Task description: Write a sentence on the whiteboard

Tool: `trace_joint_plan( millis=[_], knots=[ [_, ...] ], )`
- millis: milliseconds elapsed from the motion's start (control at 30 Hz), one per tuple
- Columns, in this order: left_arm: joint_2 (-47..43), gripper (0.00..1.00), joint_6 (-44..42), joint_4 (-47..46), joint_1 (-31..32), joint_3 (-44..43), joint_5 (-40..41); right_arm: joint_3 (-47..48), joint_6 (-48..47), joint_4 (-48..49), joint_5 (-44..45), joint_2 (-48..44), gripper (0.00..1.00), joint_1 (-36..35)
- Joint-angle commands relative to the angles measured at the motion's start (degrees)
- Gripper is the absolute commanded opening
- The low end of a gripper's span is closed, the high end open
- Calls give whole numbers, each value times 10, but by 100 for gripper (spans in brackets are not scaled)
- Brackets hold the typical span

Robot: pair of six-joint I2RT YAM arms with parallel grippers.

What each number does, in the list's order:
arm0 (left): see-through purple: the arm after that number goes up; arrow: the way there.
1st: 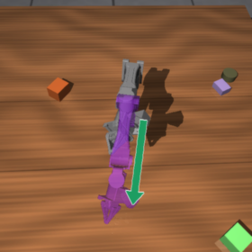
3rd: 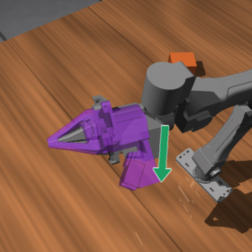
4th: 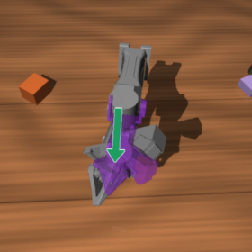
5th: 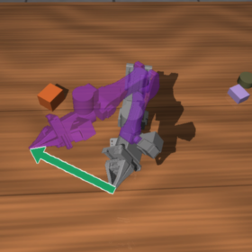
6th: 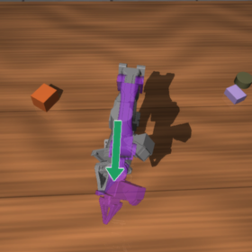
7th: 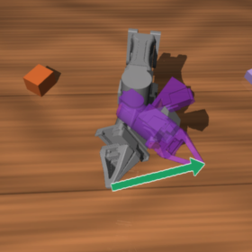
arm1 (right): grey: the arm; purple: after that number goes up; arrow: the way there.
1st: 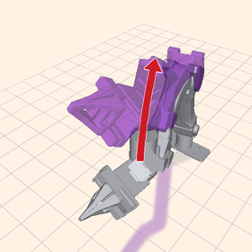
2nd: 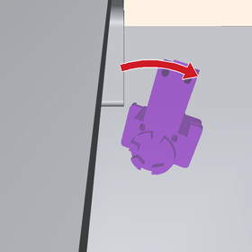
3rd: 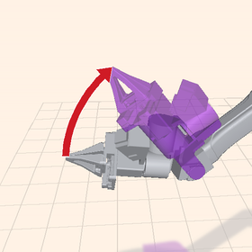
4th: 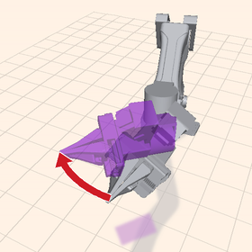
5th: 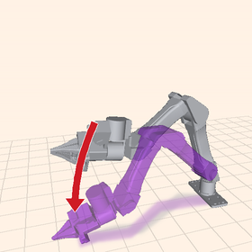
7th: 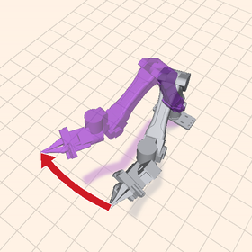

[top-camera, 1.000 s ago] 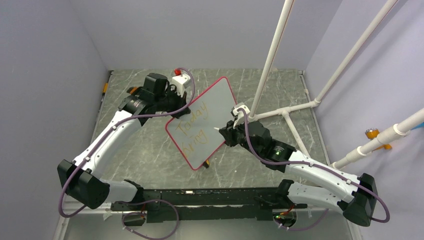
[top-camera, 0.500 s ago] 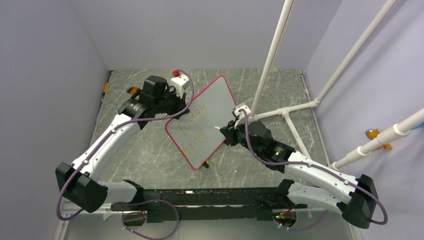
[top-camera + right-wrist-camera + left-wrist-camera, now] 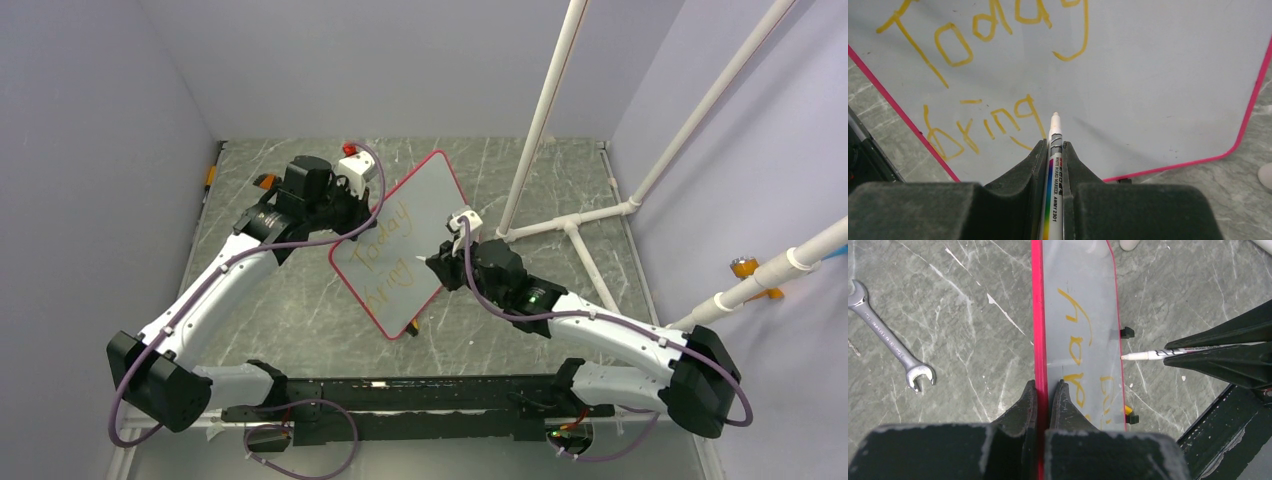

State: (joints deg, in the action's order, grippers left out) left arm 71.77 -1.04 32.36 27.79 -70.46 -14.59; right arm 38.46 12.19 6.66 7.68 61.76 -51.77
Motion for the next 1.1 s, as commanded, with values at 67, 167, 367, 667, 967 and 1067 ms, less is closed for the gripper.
trace_joint_plan(
  millis=[67,167,367,667,967,1067],
  knots=[
    [13,0,-67,61,-2,28,119,23,1,64,-11,20,0,3],
    [12,0,-67,61,-4,28,120,31,0,68,-10,32,0,4],
    [10,0,-66,61,-6,28,117,43,-1,71,0,52,0,5],
    [12,0,-67,61,-7,28,114,57,-5,68,1,79,0,6],
    [13,0,-67,63,-9,26,109,63,-3,71,-28,98,0,6],
    [11,0,-67,62,-9,26,110,62,-2,71,-40,103,0,6]
  ],
)
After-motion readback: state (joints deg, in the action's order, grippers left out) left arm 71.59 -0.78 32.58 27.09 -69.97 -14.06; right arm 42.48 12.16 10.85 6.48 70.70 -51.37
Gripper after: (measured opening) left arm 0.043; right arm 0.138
